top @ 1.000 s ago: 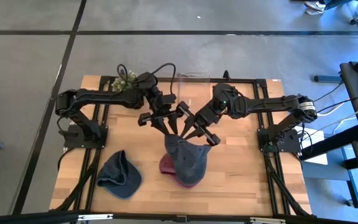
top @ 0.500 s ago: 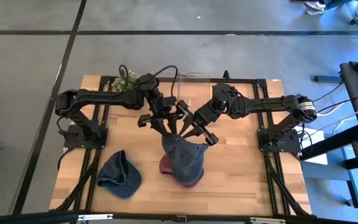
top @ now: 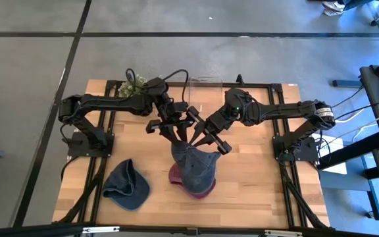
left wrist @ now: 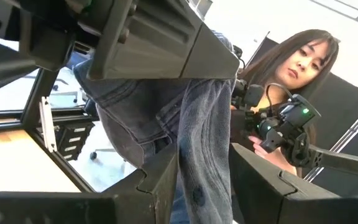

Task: Pick & Place hat
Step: Put the right black cap into the left transparent bin

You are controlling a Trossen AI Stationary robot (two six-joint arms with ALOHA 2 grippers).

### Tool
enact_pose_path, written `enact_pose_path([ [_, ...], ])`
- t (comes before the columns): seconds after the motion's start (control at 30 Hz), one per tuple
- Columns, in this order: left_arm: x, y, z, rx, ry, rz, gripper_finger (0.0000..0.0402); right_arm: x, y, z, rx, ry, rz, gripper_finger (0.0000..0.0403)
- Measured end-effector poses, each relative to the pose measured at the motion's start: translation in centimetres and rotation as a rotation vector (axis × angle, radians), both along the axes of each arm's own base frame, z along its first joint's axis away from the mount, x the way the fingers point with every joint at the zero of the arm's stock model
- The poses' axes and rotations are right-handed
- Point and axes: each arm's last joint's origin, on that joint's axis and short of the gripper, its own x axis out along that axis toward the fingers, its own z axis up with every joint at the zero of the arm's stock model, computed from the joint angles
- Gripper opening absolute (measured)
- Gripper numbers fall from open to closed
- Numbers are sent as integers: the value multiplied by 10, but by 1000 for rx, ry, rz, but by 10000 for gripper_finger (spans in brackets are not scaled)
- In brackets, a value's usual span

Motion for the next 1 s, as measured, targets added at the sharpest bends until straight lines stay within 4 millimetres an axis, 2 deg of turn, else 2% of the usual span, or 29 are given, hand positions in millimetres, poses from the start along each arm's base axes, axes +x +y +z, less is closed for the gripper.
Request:
enact_pose_path([
  [0.8, 0, 0, 0, -12, 23, -2, 138, 0, 0, 0, 2, -2, 2, 30],
  [1.0, 0, 0, 0, -18, 33, -2, 98, -1, 0, 4, 9, -35, 4, 30],
])
